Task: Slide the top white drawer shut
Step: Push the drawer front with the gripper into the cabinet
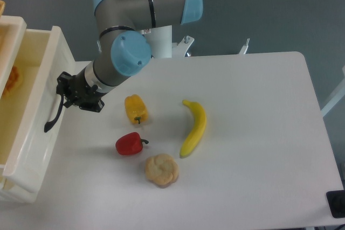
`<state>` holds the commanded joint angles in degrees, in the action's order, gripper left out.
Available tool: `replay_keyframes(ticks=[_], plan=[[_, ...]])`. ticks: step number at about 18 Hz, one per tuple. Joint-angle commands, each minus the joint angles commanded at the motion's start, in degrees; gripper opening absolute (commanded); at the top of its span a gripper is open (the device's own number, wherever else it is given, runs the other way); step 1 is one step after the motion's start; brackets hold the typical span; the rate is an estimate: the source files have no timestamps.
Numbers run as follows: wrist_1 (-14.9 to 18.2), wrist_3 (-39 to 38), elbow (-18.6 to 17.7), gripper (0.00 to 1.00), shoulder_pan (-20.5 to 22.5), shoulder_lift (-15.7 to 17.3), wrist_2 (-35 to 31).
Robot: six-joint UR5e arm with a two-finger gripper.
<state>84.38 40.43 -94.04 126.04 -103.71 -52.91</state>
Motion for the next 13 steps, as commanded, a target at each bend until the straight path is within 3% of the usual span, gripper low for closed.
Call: replay_keyframes(ticks=[10, 13], plan=[[-0.3, -1.9, 0.2, 0.00, -3.2, -0.2, 0.1], [-1.8, -2.5, 0.2, 0.00, -4.4, -0.5, 0.0]])
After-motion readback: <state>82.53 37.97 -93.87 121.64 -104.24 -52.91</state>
